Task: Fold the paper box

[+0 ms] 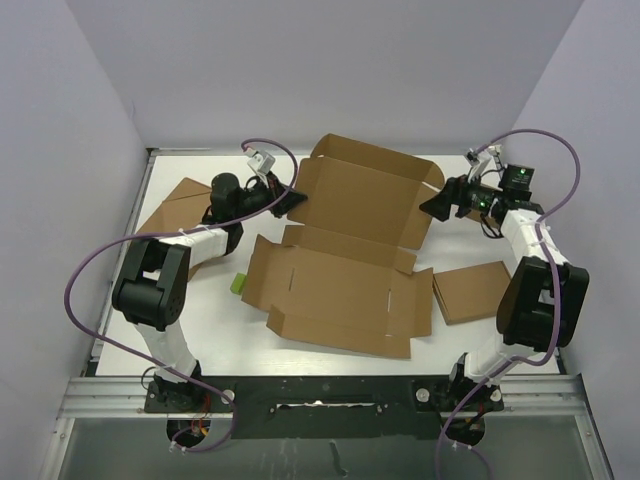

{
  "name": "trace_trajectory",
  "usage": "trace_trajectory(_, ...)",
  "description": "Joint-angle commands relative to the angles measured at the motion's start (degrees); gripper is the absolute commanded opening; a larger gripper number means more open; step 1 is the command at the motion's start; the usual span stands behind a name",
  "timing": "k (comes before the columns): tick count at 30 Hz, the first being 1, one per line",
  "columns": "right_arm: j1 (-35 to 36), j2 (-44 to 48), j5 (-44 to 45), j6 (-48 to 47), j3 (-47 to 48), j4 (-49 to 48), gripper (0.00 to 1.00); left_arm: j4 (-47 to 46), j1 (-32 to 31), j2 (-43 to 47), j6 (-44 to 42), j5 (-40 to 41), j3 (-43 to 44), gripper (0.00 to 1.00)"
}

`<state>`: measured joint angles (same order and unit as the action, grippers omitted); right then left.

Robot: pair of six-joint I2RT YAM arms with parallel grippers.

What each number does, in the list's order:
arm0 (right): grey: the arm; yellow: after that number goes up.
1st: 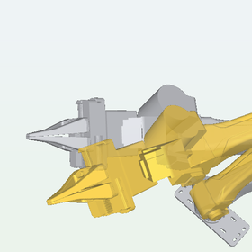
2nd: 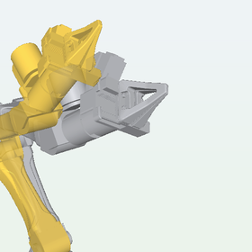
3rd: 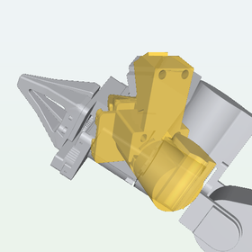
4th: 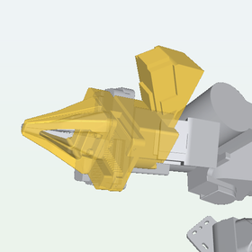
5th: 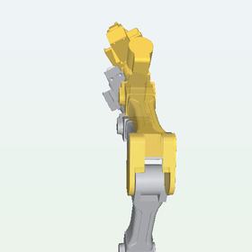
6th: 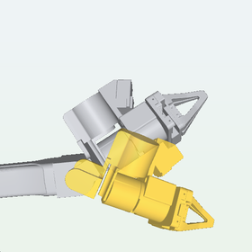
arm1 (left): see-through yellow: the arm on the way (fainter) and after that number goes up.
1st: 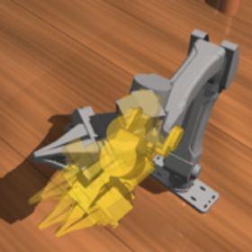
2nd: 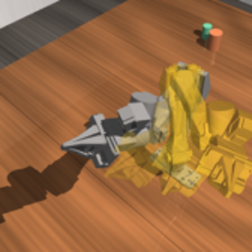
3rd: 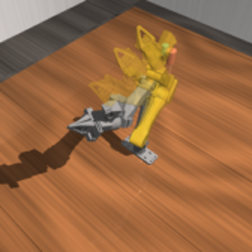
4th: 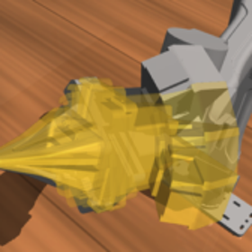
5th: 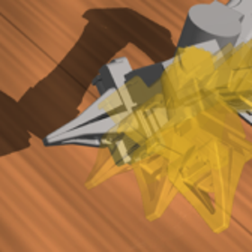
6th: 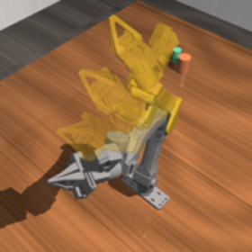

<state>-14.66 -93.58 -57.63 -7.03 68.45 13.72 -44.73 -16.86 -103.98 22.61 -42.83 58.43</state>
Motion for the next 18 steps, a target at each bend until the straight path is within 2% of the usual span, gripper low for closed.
trace_trajectory(1, 1.8, -0.4, -1.9, -0.8, 3.6, -2.9, 0.88, -7.0, -0.5, 4.6, -0.9, -2.2, 0.2, 0.0)
trace_trajectory(9, 1.7, -1.6, -4.8, 0.1, 4.0, -5.0, 0.76, -7.2, -0.6, 5.0, -1.3, -2.9, 0.5, 0.0)
trace_trajectory(11, 1.7, -1.3, -5.8, 0.3, 3.7, -5.7, 0.66, -7.1, -0.6, 5.0, -1.3, -3.0, 0.7, 0.0)
trace_trajectory(14, 1.7, -0.9, -6.8, 1.6, 2.9, -7.2, 0.46, -7.4, -0.8, 4.8, -1.0, -3.0, 0.8, 0.0)
trace_trajectory(18, 1.4, -0.7, -7.6, 2.2, 2.3, -7.9, 0.3, -7.4, -1.0, 4.9, -0.9, -3.1, 0.8, 0.0)
